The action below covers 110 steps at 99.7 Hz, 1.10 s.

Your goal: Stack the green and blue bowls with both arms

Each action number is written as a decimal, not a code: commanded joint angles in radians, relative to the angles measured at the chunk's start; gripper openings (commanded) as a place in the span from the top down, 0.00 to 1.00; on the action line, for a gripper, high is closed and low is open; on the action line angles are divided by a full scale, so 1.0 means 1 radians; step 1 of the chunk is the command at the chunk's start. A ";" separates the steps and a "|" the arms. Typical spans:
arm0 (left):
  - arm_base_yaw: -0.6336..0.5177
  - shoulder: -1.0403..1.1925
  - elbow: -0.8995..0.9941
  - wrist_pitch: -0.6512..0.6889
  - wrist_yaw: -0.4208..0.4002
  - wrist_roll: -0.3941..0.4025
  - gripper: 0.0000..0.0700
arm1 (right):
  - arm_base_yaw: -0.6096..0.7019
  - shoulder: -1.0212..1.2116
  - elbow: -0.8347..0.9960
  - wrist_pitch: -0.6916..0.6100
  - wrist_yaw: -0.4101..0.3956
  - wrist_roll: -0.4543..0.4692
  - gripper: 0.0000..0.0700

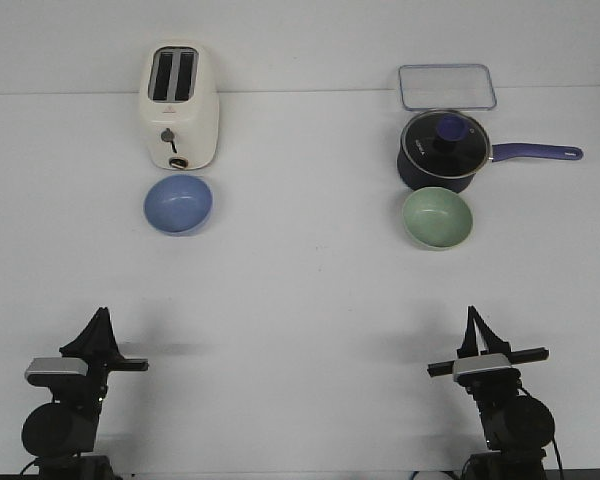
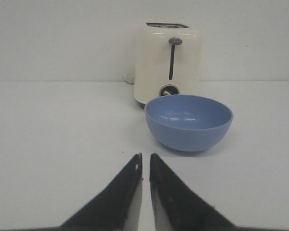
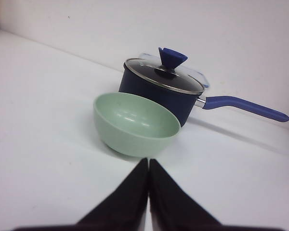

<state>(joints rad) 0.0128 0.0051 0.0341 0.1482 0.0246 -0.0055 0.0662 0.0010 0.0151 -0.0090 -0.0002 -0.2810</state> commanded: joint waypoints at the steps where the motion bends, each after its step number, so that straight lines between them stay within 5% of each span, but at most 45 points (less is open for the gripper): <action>1: 0.002 -0.002 -0.019 0.010 -0.001 0.013 0.98 | 0.000 0.000 -0.002 0.017 0.000 -0.003 1.00; 77: 0.002 -0.002 -0.019 0.010 -0.001 0.013 0.98 | 0.000 0.000 -0.002 0.048 -0.001 -0.003 1.00; 98: 0.002 -0.002 -0.019 0.010 -0.001 0.013 0.98 | 0.001 0.000 -0.002 0.129 -0.006 0.044 1.00; 110: 0.002 -0.002 -0.019 0.010 -0.001 0.013 0.98 | 0.001 0.000 -0.002 0.122 0.002 0.181 1.00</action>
<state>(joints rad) 0.0128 0.0051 0.0341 0.1482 0.0246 -0.0055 0.0662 0.0013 0.0151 0.1081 -0.0025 -0.2253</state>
